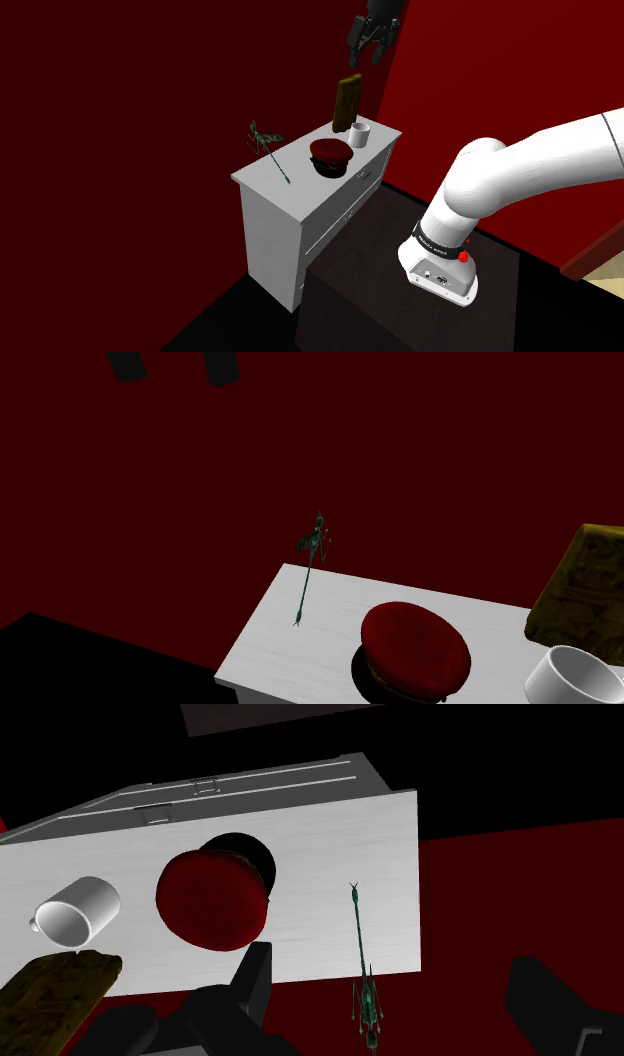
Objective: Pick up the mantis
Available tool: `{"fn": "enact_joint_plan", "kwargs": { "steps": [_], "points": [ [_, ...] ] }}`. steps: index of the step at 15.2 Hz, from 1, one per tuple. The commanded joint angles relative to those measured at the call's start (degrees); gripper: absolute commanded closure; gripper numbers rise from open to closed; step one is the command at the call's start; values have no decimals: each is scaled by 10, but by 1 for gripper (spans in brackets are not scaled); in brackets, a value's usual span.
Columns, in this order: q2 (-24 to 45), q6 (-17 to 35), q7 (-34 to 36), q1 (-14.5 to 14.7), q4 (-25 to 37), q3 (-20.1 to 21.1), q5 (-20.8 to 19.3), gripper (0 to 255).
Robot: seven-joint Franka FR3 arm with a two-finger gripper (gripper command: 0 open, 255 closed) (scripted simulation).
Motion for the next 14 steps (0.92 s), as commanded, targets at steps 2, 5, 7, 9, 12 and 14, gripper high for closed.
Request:
{"fn": "enact_joint_plan", "kwargs": {
  "steps": [2, 5, 7, 9, 12, 14],
  "points": [
    [11, 20, -2, 1, -9, -1, -1, 0],
    [47, 79, -9, 3, -30, -4, -4, 0],
    [75, 119, -14, 5, -40, -5, -5, 0],
    [106, 158, -18, 7, -47, -7, -7, 0],
    [157, 214, -25, 9, -51, -9, -8, 0],
    [193, 251, -29, 11, -50, -11, -9, 0]
  ]
}}
